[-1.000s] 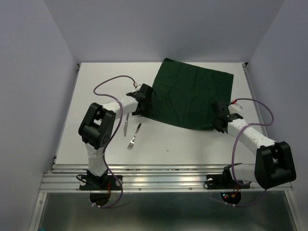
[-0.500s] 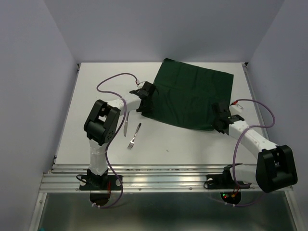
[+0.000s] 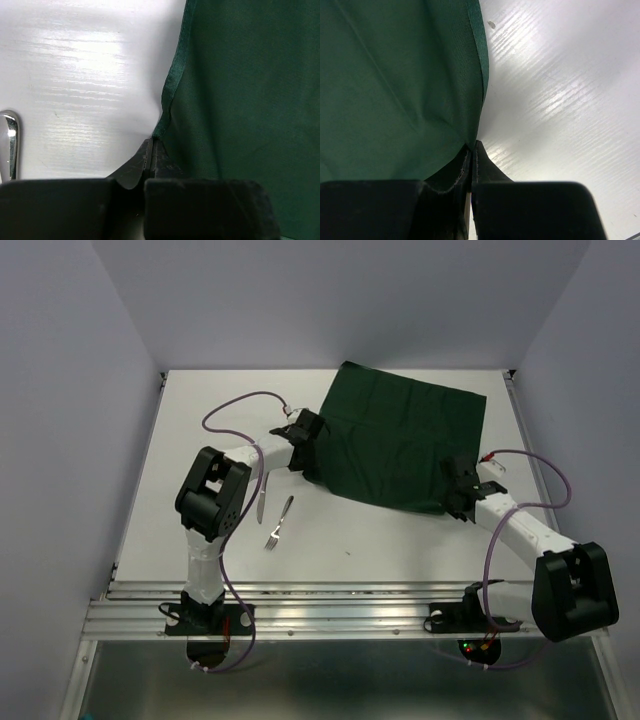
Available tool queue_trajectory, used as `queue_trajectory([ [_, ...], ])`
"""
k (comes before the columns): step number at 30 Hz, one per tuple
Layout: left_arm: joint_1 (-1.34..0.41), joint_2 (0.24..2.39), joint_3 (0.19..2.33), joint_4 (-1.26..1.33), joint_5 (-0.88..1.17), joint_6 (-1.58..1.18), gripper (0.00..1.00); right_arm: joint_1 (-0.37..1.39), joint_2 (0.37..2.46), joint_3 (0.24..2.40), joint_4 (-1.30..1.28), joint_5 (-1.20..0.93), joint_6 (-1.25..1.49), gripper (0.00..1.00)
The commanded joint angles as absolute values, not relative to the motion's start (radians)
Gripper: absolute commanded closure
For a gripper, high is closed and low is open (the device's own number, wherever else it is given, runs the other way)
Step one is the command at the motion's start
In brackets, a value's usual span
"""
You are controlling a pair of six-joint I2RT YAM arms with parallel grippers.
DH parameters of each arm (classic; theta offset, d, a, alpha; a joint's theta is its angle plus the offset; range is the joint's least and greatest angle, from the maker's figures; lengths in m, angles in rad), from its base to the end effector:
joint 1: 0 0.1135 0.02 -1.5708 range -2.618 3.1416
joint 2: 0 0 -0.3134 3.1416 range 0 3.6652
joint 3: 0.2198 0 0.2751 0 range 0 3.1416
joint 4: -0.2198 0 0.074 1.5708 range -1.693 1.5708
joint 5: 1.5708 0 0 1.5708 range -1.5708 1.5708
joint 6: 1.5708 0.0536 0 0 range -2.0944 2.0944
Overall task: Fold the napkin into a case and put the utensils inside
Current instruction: Flatten out the crumpled napkin at the center of the board.
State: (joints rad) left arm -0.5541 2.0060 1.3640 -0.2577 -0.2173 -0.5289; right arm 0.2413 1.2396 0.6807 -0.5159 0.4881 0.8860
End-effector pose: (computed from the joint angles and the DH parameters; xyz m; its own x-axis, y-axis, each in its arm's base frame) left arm 0.4156 -0.2436 0.1860 -0.7767 -0.0988 -0.6221 0.0092 0.9857 -0.1680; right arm 0.2345 0.0318 0.2116 -0.5358 0.5727 -0.6205 0.6651 0.7390 0.1077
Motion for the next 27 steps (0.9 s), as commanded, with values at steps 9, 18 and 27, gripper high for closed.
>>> queue_trajectory([
  [9, -0.558, 1.964, 1.359, -0.337, -0.284, -0.56, 0.52, 0.233, 1.2, 0.68, -0.522, 0.514, 0.899, 0.99],
  [18, -0.56, 1.898, 1.348, -0.354, -0.282, -0.581, 0.14, 0.233, 1.2, 0.681, -0.522, 0.517, 0.894, 0.99],
  [27, -0.581, 1.868, 1.285, -0.316, -0.305, -0.637, 0.25, 0.233, 1.201, 0.687, -0.523, 0.517, 0.89, 0.98],
])
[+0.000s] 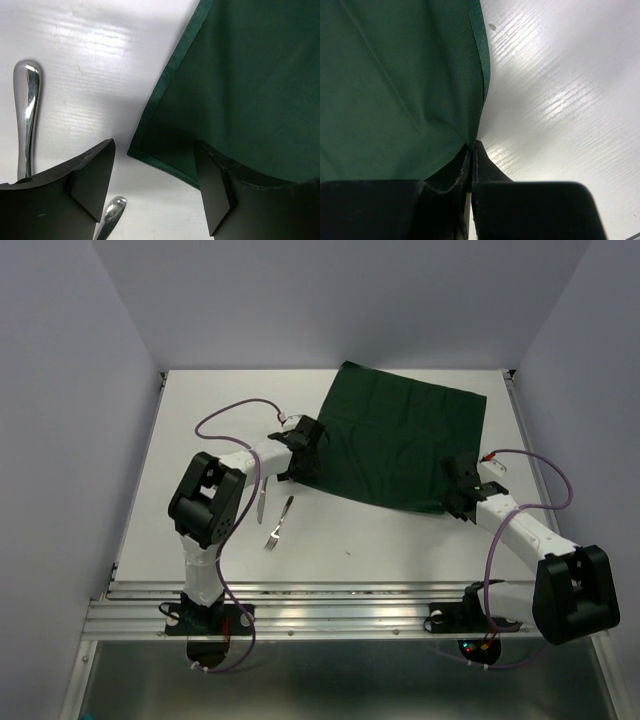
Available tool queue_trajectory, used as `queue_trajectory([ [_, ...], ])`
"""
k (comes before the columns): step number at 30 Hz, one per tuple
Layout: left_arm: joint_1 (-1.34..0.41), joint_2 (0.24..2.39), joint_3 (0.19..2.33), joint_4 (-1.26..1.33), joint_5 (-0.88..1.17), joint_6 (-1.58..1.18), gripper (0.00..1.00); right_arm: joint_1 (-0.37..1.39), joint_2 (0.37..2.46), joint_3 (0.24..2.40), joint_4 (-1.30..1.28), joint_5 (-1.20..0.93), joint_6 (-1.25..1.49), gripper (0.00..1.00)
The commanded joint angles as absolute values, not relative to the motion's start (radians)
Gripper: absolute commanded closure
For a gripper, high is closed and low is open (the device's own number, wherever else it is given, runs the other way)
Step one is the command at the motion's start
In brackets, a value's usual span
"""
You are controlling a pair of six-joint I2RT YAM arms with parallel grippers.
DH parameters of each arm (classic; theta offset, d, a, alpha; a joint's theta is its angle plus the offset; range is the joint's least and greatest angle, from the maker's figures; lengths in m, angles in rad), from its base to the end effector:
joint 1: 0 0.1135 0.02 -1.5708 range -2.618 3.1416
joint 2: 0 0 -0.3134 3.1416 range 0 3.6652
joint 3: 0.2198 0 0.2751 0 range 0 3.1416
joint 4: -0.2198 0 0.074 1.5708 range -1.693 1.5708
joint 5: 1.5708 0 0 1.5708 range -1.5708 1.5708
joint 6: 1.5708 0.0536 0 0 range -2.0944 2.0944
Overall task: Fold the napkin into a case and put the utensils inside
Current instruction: Flatten out the crumpled napkin at the center of the board.
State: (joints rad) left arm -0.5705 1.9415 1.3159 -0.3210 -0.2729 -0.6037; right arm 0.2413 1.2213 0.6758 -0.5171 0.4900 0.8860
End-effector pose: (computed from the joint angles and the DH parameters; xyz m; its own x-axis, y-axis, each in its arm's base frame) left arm 0.3947 -0.2361 0.1951 -0.7822 -0.1476 -0.6053 -0.0687 0.9860 -0.1517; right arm 0.2316 0.0310 0.2140 -0.5276 0.5740 -0.6262 0.6644 0.7382 0.1168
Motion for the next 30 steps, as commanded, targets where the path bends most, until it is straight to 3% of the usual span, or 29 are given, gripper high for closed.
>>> queue_trajectory([
  [1, -0.581, 1.877, 1.295, -0.331, -0.311, -0.637, 0.25, 0.233, 1.203, 0.689, -0.522, 0.514, 0.89, 0.98],
  [14, -0.595, 2.0, 1.304, -0.344, -0.299, -0.644, 0.39, 0.233, 1.212, 0.707, -0.523, 0.514, 0.881, 0.98],
  [29, -0.594, 2.025, 1.292, -0.319, -0.295, -0.635, 0.73, 0.233, 1.204, 0.689, -0.523, 0.522, 0.888, 0.98],
  [30, -0.592, 2.022, 1.293, -0.319, -0.296, -0.632, 0.79, 0.233, 1.203, 0.683, -0.523, 0.522, 0.89, 0.98],
])
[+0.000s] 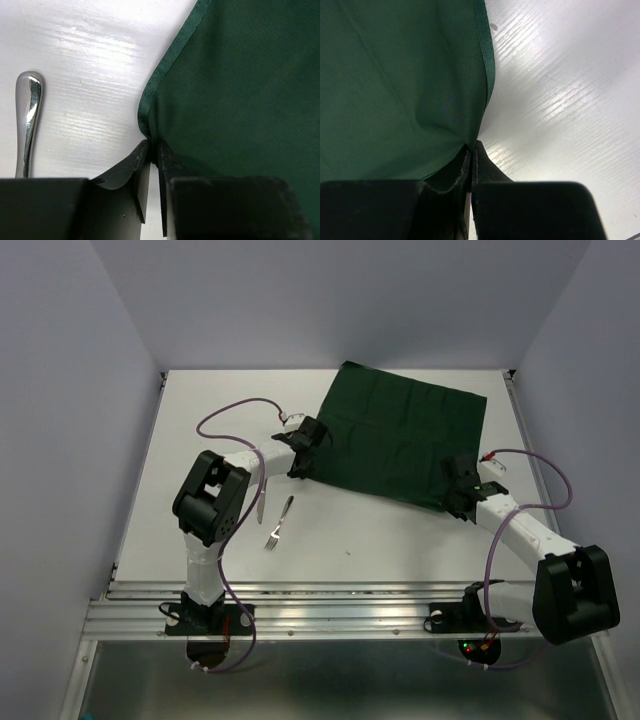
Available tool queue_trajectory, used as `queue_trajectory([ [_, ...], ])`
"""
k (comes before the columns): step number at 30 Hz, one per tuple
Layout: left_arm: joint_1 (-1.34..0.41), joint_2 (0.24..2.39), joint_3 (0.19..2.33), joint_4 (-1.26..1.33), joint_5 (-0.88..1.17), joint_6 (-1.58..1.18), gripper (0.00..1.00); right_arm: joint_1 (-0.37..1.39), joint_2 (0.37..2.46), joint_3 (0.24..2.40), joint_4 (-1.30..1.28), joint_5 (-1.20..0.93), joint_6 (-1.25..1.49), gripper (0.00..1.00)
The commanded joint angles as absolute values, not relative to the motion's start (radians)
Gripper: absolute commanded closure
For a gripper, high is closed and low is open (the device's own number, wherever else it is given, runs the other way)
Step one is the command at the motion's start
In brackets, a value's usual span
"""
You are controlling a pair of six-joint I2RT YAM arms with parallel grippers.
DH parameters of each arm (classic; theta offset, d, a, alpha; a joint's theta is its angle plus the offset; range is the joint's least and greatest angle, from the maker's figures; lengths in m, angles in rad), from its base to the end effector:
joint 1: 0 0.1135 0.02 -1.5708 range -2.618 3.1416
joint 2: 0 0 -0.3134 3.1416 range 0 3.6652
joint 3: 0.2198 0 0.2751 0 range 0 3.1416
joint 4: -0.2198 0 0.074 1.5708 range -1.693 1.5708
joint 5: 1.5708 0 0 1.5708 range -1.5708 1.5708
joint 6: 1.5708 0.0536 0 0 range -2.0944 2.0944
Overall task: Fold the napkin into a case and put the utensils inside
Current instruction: Flatten out the crumpled napkin at the center of the board.
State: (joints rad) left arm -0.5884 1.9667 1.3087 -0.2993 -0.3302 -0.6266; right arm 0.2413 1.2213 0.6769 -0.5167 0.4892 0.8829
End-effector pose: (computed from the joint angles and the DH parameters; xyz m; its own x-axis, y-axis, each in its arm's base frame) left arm 0.3938 -0.2418 0.1840 -0.7678 -0.1546 -0.6218 -0.0993 0.9874 -0.1229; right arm 0.2319 0.0311 0.2143 -0.5291 0.5721 -0.6267 0.6623 0.7401 0.1165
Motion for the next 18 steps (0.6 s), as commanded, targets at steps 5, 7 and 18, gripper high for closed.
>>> queue_trajectory([
  [5, -0.588, 2.014, 1.304, -0.316, -0.299, -0.618, 1.0, 0.233, 1.189, 0.669, -0.523, 0.514, 0.896, 0.98],
  [7, -0.588, 2.003, 1.304, -0.31, -0.295, -0.606, 1.0, 0.233, 1.184, 0.661, -0.526, 0.514, 0.899, 0.98],
  [18, -0.588, 1.867, 1.236, -0.275, -0.252, -0.568, 1.0, 0.233, 1.172, 0.623, -0.543, 0.486, 0.93, 0.37],
])
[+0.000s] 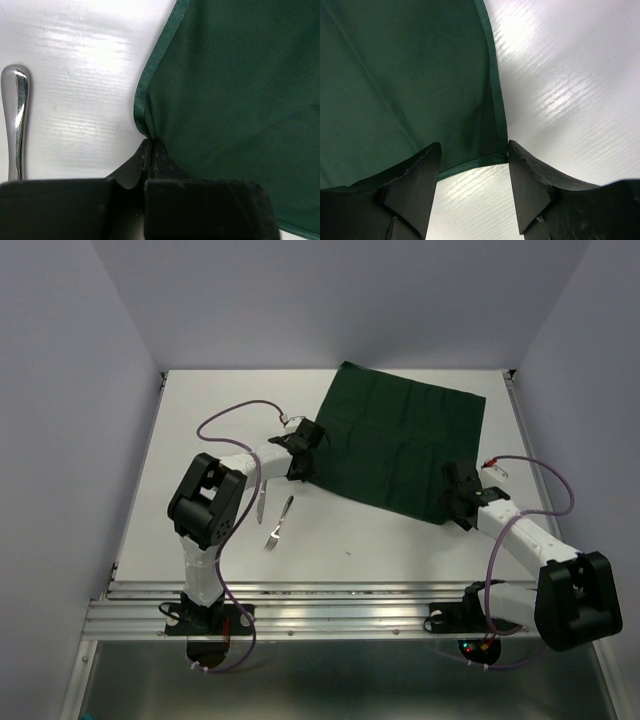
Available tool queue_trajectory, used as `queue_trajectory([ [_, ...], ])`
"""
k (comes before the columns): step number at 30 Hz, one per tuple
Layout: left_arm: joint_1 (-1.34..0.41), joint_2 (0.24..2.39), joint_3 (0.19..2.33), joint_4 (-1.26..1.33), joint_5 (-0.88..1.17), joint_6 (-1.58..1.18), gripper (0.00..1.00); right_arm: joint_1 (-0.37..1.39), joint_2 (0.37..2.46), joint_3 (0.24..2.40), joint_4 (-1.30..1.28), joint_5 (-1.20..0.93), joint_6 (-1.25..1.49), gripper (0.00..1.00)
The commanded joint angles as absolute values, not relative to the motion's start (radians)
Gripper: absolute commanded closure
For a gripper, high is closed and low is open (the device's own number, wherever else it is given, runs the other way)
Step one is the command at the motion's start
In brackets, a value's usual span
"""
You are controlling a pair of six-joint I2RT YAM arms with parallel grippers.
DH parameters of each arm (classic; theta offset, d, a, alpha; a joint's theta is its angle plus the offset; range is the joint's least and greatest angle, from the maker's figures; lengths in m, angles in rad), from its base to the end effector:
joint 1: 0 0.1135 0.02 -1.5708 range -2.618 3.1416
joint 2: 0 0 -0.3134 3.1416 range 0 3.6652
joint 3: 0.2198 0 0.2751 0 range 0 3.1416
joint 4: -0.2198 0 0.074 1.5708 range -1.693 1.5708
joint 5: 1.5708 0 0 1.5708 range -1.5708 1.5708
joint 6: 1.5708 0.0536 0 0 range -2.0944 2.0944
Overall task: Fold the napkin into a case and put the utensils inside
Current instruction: Flatten out the crumpled napkin at the center of the board.
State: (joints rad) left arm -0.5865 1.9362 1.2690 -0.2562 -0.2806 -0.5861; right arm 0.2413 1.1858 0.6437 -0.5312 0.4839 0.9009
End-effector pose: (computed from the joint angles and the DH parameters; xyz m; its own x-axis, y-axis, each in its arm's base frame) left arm 0.3878 -0.2398 0.1871 -0.7707 -0.1260 -0.6246 -0.0403 0.9879 -0.1496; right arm 0.2207 0.0286 0.2101 -0.5266 0.5850 -0.6168 0.6714 0.7312 0.1202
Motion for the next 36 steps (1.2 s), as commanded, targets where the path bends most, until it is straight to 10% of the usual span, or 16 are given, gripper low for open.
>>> queue_trajectory([
  [1, -0.588, 1.861, 1.227, -0.275, -0.247, -0.568, 1.0, 0.233, 1.175, 0.618, -0.543, 0.485, 0.931, 0.37],
  [13, -0.588, 1.859, 1.203, -0.259, -0.23, -0.566, 1.0, 0.233, 1.227, 0.583, -0.522, 0.479, 0.974, 0.43],
  [26, -0.588, 1.848, 1.221, -0.27, -0.227, -0.561, 1.0, 0.233, 1.135, 0.61, -0.564, 0.551, 0.979, 0.99],
  [36, -0.584, 1.763, 1.451, -0.393, -0.238, -0.497, 1.0, 0.233, 1.068, 0.879, -0.623, 0.627, 0.824, 0.99],
])
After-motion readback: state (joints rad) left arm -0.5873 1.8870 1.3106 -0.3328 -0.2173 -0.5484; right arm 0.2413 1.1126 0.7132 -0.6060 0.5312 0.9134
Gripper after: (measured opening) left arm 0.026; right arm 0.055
